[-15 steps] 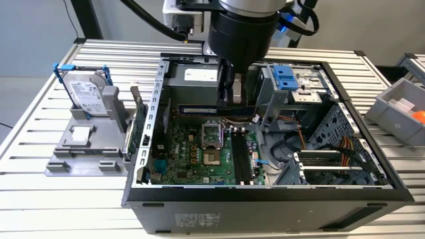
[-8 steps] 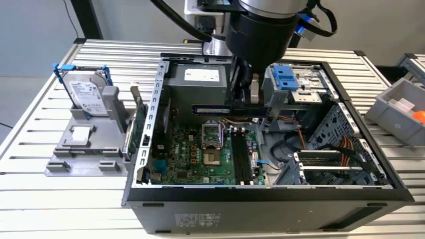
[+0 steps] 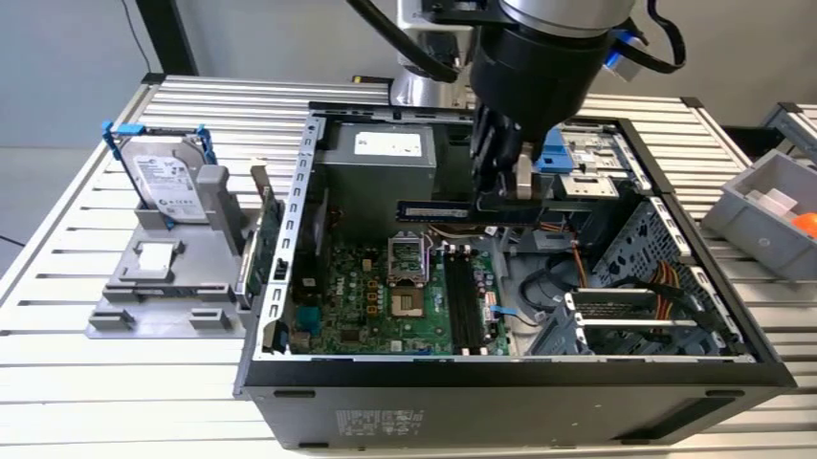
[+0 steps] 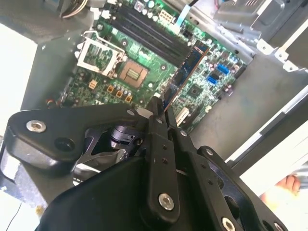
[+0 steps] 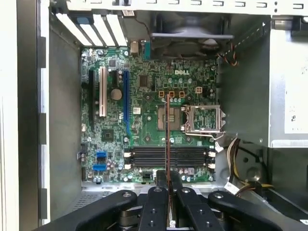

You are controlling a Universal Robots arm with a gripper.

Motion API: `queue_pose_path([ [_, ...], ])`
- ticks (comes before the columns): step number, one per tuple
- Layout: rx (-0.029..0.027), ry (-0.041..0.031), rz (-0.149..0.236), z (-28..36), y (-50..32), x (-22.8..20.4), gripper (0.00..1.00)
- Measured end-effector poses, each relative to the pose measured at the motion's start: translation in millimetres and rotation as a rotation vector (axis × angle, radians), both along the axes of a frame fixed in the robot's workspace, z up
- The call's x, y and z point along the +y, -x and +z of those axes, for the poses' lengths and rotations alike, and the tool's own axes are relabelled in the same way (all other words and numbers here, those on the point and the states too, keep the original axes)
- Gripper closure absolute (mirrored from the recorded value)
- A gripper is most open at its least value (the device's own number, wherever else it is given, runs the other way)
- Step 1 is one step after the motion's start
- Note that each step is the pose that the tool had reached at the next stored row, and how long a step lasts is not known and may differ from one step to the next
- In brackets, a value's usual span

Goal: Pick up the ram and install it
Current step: 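Pick up the ram and move it above insertion slot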

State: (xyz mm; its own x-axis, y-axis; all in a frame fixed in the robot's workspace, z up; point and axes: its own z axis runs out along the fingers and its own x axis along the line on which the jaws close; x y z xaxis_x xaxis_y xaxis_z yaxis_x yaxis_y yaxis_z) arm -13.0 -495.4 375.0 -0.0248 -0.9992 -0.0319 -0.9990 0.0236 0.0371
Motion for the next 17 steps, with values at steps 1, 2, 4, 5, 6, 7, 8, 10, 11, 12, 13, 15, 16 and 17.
queue_pose_path([
  [1,0.0,0.0002,-0.001,0.0,-2.5,0.0,1.0],
  [2,0.0,0.0004,-0.003,0.0,-4.8,0.0,1.0],
  [4,0.0001,0.0005,-0.006,0.0,-9.2,0.0,1.0],
  [5,0.0001,0.0007,-0.008,0.0,-11.2,0.0,1.0],
  [6,0.0001,0.0008,-0.01,0.0,-13.1,0.0,1.0],
  [7,0.0001,0.0008,-0.012,0.0,-14.8,0.0,1.0],
  [8,0.0001,0.0009,-0.014,0.0,-16.5,0.0,1.0],
  [10,0.0001,0.0012,-0.02,0.0,-19.2,0.1,1.0],
  [11,0.0001,0.0015,-0.023,0.1,-20.5,0.1,1.0],
  [12,0.0002,0.0016,-0.026,0.1,-21.8,0.1,1.0],
  [13,0.0002,0.0016,-0.029,0.0,-23.2,0.0,1.0],
  [15,0.0002,0.002,-0.036,0.1,-26.0,0.0,1.0],
  [16,0.0002,0.002,-0.038,0.0,-27.4,0.0,1.0],
  [17,0.0002,0.0021,-0.041,0.0,-28.8,0.0,1.0],
])
